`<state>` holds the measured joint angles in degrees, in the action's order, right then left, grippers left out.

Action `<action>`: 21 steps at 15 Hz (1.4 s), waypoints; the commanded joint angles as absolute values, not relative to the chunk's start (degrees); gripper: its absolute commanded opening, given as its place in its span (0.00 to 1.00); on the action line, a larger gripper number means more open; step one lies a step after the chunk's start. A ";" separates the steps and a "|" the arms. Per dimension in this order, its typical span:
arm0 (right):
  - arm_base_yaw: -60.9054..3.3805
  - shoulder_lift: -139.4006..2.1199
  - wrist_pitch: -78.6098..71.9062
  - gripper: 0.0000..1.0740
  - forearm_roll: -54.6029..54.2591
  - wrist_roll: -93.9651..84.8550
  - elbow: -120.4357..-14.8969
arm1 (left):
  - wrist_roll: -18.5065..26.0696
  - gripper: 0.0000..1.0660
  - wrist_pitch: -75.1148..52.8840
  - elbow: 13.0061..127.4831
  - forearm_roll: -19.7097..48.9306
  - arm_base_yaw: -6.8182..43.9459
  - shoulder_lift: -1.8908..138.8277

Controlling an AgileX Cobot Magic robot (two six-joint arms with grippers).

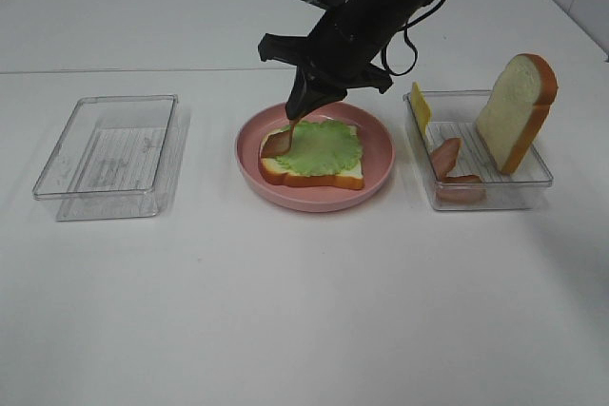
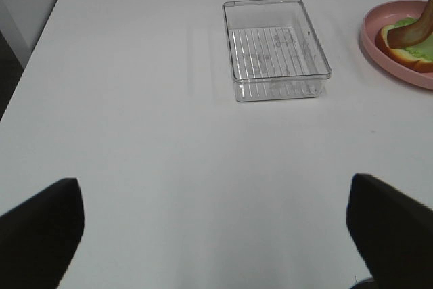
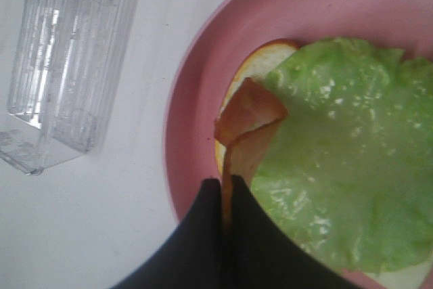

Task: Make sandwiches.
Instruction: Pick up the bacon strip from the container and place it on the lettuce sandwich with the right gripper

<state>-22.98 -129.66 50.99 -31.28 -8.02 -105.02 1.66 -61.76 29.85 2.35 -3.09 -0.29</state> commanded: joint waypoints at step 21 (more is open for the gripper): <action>-23.03 -126.28 53.23 0.93 -16.90 -2.06 -105.54 | 1.32 0.92 -61.54 29.74 2.35 -2.81 -1.72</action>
